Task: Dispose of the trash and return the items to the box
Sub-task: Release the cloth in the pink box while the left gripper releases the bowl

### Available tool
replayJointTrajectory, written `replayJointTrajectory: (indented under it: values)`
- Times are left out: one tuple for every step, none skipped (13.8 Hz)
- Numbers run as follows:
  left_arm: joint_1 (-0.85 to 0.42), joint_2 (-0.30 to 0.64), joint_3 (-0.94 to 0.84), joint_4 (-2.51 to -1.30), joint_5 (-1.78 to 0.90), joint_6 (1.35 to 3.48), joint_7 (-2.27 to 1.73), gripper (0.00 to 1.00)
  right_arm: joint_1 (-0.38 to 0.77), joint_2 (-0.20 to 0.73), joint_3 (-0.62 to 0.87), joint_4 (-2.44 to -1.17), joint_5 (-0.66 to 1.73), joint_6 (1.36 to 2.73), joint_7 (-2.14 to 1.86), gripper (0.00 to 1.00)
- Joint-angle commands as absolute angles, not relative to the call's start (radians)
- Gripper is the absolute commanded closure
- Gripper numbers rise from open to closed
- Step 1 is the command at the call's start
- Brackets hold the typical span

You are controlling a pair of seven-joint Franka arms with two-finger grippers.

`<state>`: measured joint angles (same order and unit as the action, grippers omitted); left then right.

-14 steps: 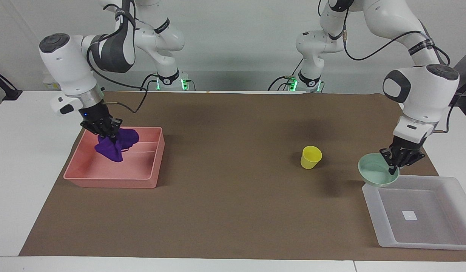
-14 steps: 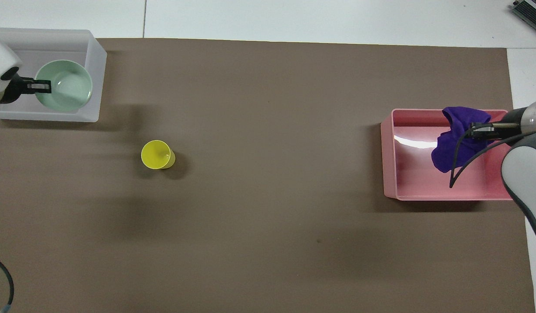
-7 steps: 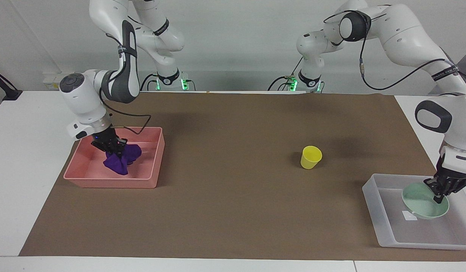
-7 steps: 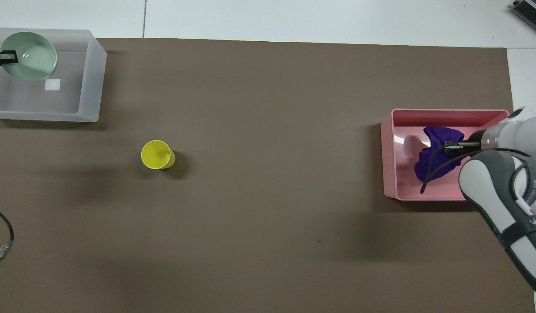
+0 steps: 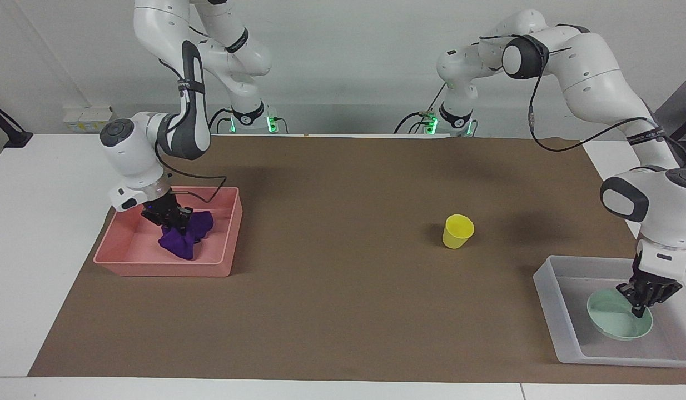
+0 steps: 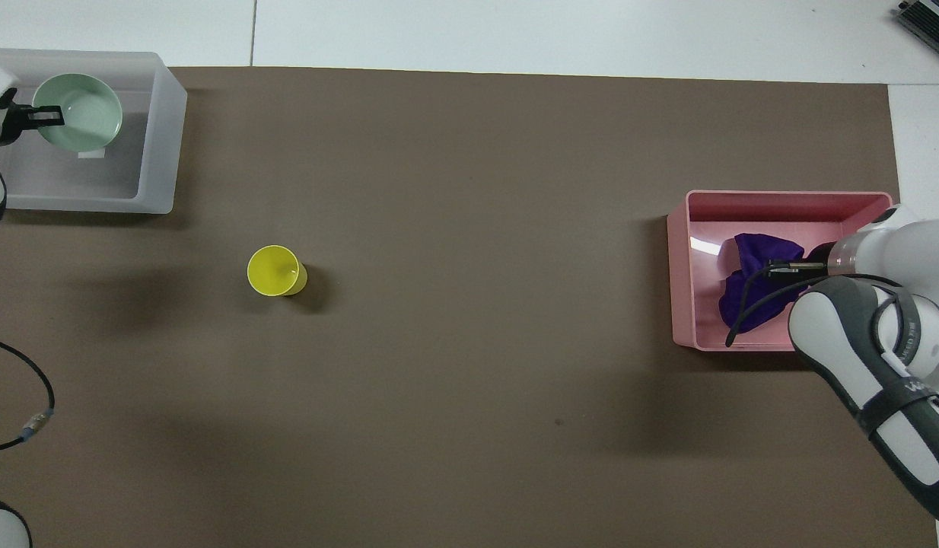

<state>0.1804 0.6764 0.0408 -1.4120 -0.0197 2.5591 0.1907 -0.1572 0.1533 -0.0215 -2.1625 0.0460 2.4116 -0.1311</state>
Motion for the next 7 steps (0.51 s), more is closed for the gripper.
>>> replayJointTrajectory:
  values:
    - [0.181,0.611,0.04,-1.554,-0.002,2.619,0.193,1.0,-0.157,0.129,-0.012,-2.152,0.06,2.407,-0.149,0.0]
    - [0.181,0.606,0.038,-1.555,-0.002,2.608,0.193,0.81,-0.146,0.121,-0.011,-2.134,0.057,2.39,-0.146,0.0]
    - [0.184,0.606,0.037,-1.554,-0.003,2.605,0.195,0.52,-0.129,0.117,-0.011,-2.108,0.049,2.361,-0.141,0.0]
    - [0.181,0.603,0.037,-1.555,-0.003,2.596,0.199,0.41,-0.121,0.111,-0.011,-2.091,0.048,2.332,-0.127,0.0]
    - [0.176,0.598,0.038,-1.549,-0.002,2.568,0.199,0.35,-0.118,0.106,-0.002,-2.089,0.046,2.324,-0.091,0.0]
    - [0.175,0.574,0.038,-1.546,-0.002,2.533,0.201,0.33,-0.089,0.097,0.0,-2.091,0.045,2.318,-0.054,0.0]
    - [0.172,0.546,0.037,-1.549,-0.002,2.493,0.204,0.3,-0.062,0.091,-0.005,-2.089,0.044,2.304,-0.022,0.0]
